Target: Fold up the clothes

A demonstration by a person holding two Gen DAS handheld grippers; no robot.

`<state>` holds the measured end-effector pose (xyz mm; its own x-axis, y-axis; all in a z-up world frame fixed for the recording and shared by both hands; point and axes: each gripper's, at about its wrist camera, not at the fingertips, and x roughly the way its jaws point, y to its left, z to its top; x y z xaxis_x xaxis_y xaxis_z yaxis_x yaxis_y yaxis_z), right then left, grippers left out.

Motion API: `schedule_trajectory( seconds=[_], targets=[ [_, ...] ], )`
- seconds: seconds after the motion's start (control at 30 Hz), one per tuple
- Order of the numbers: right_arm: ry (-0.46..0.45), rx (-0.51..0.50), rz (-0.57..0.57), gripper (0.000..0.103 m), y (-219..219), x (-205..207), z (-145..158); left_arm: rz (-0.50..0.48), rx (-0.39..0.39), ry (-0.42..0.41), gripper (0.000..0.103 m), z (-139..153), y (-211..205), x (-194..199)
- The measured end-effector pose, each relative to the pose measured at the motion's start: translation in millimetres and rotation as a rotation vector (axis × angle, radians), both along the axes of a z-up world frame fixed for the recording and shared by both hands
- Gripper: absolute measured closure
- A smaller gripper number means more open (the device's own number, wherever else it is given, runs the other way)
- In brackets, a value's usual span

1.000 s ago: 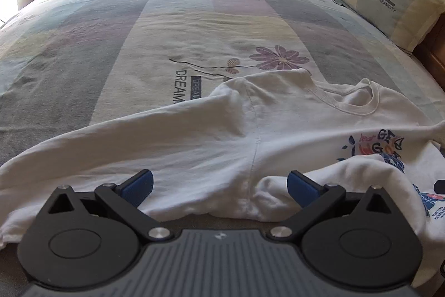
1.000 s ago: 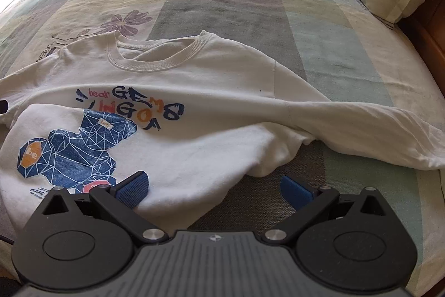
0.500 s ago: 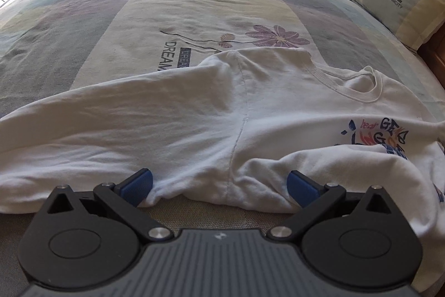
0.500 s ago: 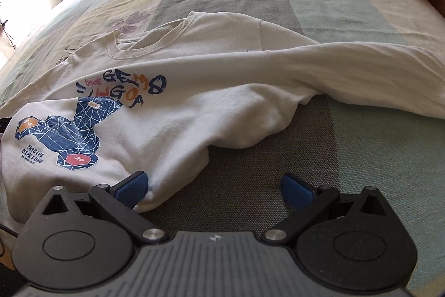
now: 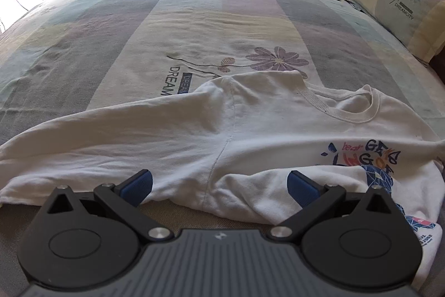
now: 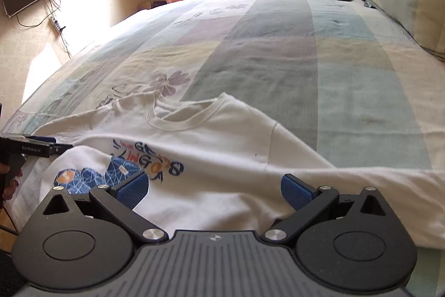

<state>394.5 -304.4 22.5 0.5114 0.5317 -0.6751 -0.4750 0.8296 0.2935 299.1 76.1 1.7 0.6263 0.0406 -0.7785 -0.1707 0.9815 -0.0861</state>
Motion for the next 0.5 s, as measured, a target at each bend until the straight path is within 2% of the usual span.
schedule_trajectory(
  seconds=[0.1,0.23,0.3,0.37,0.5],
  targets=[
    [-0.021,0.039,0.037,0.000,2.8,46.6,6.4,0.005,-0.021,-0.024,0.001,9.8,-12.8,-10.6],
    [0.066,0.092,0.112,0.000,16.0,100.3,-16.3,0.012,0.018,-0.017,0.001,18.1,-25.1,-26.4],
    [0.124,0.109,0.089,0.000,19.0,117.4,-28.7,0.031,0.036,-0.013,0.001,20.8,-26.4,-34.7],
    [0.149,0.144,0.118,0.000,25.4,116.4,-32.9,0.063,0.043,-0.010,0.001,23.2,-25.6,-44.0],
    [0.074,0.173,0.259,0.000,50.0,90.8,-26.8,0.100,0.027,-0.004,0.001,23.1,-22.6,-50.6]
  ],
)
